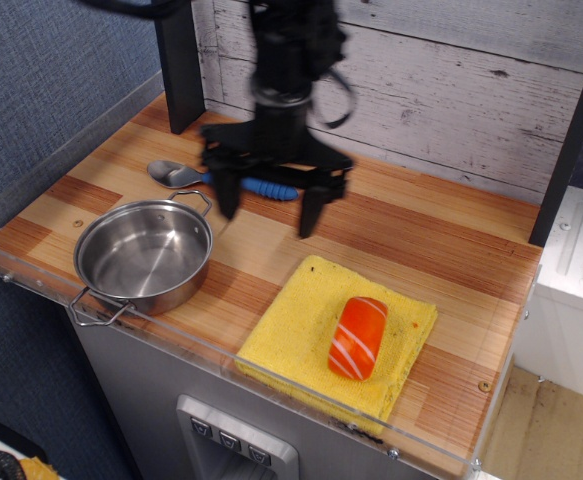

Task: Move pot above yellow cloth.

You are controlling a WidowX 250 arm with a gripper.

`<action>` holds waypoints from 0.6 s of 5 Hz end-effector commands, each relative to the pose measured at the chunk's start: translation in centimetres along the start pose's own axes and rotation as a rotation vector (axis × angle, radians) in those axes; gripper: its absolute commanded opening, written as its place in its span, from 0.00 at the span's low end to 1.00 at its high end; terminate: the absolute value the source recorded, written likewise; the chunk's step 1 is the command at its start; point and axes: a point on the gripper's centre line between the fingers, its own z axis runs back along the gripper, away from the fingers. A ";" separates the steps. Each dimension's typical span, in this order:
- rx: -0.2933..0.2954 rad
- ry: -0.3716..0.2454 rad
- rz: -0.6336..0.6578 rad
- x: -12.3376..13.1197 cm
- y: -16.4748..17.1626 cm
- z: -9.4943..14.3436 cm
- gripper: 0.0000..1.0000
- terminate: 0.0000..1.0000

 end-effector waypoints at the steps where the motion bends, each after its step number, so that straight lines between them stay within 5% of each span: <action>1: -0.038 -0.057 0.094 -1.0 2.9 -0.6 1.00 0.00; 3: -0.066 -0.050 0.092 -0.9 2.9 -2.7 1.00 0.00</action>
